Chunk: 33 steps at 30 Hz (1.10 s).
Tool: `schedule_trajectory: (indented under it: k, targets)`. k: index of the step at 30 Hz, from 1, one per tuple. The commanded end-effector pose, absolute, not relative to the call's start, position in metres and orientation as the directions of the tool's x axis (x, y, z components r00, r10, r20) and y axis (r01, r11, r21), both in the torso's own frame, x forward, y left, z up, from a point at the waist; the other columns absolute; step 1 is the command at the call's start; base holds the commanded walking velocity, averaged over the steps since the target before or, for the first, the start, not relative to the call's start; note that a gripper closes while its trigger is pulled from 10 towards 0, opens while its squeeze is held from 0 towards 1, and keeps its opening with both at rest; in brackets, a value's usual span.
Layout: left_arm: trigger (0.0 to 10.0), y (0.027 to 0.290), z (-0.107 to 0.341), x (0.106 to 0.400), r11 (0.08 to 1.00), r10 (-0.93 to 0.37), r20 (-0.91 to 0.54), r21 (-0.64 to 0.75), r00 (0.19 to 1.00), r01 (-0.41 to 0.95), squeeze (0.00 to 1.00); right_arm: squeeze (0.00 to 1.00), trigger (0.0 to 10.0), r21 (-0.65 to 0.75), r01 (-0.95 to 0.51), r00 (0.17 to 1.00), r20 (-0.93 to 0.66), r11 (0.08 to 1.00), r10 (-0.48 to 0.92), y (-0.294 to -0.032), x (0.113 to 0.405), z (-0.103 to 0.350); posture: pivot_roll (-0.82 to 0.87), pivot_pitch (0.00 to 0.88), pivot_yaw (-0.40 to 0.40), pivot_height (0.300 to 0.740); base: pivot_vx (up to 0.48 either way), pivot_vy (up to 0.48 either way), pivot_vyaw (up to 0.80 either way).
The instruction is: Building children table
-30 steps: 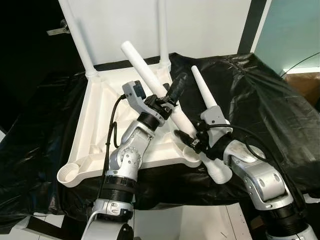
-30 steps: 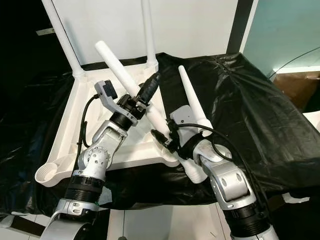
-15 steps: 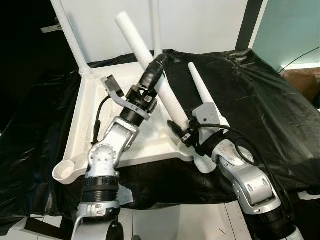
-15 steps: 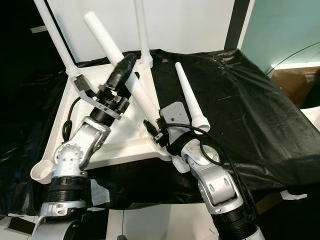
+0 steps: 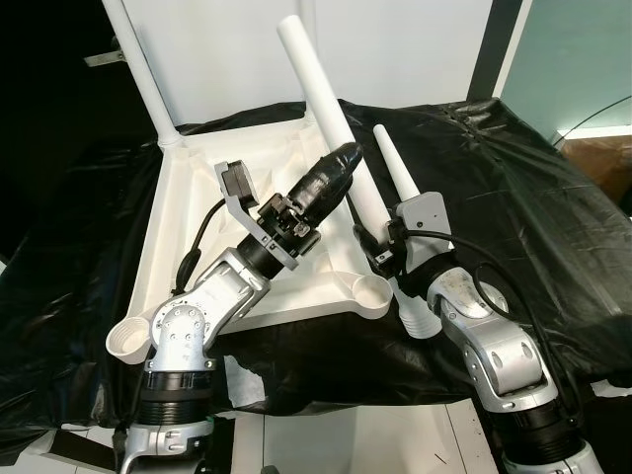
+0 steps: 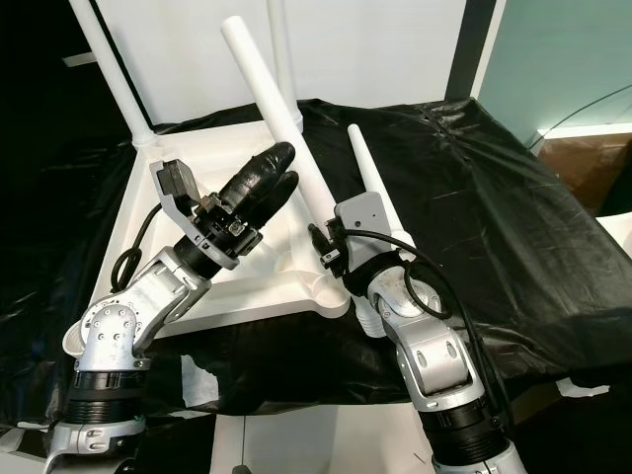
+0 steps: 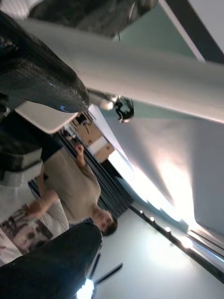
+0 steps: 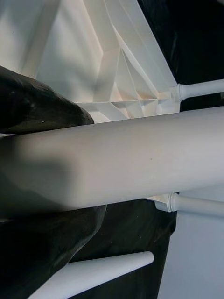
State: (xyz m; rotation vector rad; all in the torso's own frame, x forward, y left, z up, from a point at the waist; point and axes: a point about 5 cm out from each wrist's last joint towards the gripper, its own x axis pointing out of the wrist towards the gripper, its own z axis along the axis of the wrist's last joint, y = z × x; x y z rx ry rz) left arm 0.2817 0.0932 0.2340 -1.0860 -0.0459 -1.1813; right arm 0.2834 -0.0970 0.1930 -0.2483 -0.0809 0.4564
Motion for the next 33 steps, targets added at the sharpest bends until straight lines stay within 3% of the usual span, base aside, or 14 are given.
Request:
schedule_trajectory:
  k: [1, 4, 5, 6, 7, 8, 17, 22, 24, 25, 26, 27, 31, 33]
  targets:
    - [10.0, 0.105, 0.242, 0.260, -0.341, -0.649, 0.761, -0.317, 0.023, 0.885, 0.00, 0.00, 0.0, -0.238, -0.427, 0.899, -0.009, 0.873, 0.437, -0.097, 0.282, 0.191, -0.16, 0.014, 0.080, 0.740, 0.000, 0.000, 0.00]
    - [10.0, 0.106, 0.234, 0.260, -0.316, -0.695, 0.719, -0.333, 0.022, 0.889, 0.00, 0.00, 0.0, -0.239, -0.426, 0.898, 0.008, 0.872, 0.441, -0.095, 0.282, 0.198, -0.16, 0.013, 0.081, 0.740, 0.000, 0.000, 0.00]
    - [10.0, 0.104, 0.222, 0.258, -0.290, -0.751, 0.660, -0.349, 0.015, 0.891, 0.00, 0.00, 4.6, -0.243, -0.426, 0.895, 0.026, 0.871, 0.445, -0.094, 0.281, 0.205, -0.16, 0.013, 0.081, 0.740, 0.000, 0.000, 0.00]
    - [10.0, 0.102, 0.213, 0.255, -0.272, -0.795, 0.607, -0.362, 0.004, 0.891, 0.00, 0.00, 8.0, -0.246, -0.425, 0.893, 0.040, 0.871, 0.448, -0.094, 0.281, 0.211, -0.16, 0.014, 0.079, 0.740, 0.000, 0.000, 0.00]
    - [10.0, 0.102, 0.213, 0.255, -0.272, -0.795, 0.607, -0.362, 0.004, 0.891, 0.00, 0.00, 8.0, -0.246, -0.425, 0.893, 0.040, 0.871, 0.448, -0.094, 0.281, 0.211, -0.16, 0.014, 0.079, 0.740, 0.000, 0.000, 0.00]
    - [10.0, 0.100, 0.203, 0.253, -0.257, -0.834, 0.552, -0.372, -0.010, 0.892, 0.00, 0.00, 10.0, -0.247, -0.423, 0.892, 0.054, 0.872, 0.448, -0.093, 0.280, 0.216, -0.16, 0.014, 0.079, 0.740, 0.000, 0.000, 0.00]
    - [10.0, 0.095, 0.178, 0.245, -0.214, -0.910, 0.413, -0.396, -0.035, 0.893, 0.00, 0.00, 10.0, -0.255, -0.407, 0.895, 0.081, 0.877, 0.439, -0.095, 0.280, 0.226, -0.17, 0.020, 0.071, 0.740, 0.000, 0.000, 0.00]
    - [10.0, 0.108, 0.205, 0.279, -0.089, -0.782, 0.597, -0.393, 0.180, 0.915, 0.00, 0.00, 10.0, -0.273, -0.390, 0.896, 0.107, 0.880, 0.430, -0.098, 0.278, 0.231, -0.17, 0.021, 0.066, 0.740, 0.000, 0.000, 0.00]
    - [10.0, 0.112, 0.210, 0.284, -0.073, -0.756, 0.622, -0.390, 0.205, 0.918, 0.00, 0.00, 10.0, -0.274, -0.386, 0.898, 0.104, 0.881, 0.427, -0.099, 0.278, 0.230, -0.17, 0.021, 0.066, 0.740, 0.000, 0.000, 0.00]
    - [10.0, 0.119, 0.218, 0.290, -0.063, -0.716, 0.660, -0.386, 0.227, 0.920, 0.26, 0.00, 10.0, -0.277, -0.381, 0.902, 0.097, 0.882, 0.420, -0.102, 0.278, 0.229, -0.18, 0.022, 0.065, 0.740, 0.000, 0.000, 0.00]
    - [10.0, 0.119, 0.218, 0.290, -0.063, -0.716, 0.660, -0.386, 0.227, 0.920, 0.26, 0.00, 10.0, -0.277, -0.381, 0.902, 0.097, 0.882, 0.420, -0.102, 0.278, 0.229, -0.18, 0.022, 0.065, 0.740, 0.000, 0.000, 0.00]
    - [10.0, 0.126, 0.226, 0.297, -0.047, -0.673, 0.695, -0.381, 0.253, 0.923, 1.00, 0.00, 10.0, -0.281, -0.378, 0.906, 0.087, 0.882, 0.415, -0.104, 0.278, 0.228, -0.18, 0.021, 0.063, 0.740, 0.000, 0.000, 0.00]
    - [10.0, 0.134, 0.237, 0.305, -0.027, -0.622, 0.733, -0.373, 0.276, 0.927, 1.00, 0.00, 10.0, -0.285, -0.376, 0.909, 0.072, 0.881, 0.412, -0.106, 0.278, 0.227, -0.18, 0.020, 0.062, 0.740, 0.000, 0.000, 0.00]
    - [10.0, 0.135, 0.247, 0.304, -0.037, -0.612, 0.755, -0.328, 0.238, 0.944, 1.00, 0.00, 10.0, -0.287, -0.379, 0.911, 0.051, 0.880, 0.409, -0.107, 0.278, 0.223, -0.18, 0.018, 0.060, 0.740, 0.000, 0.000, 0.00]
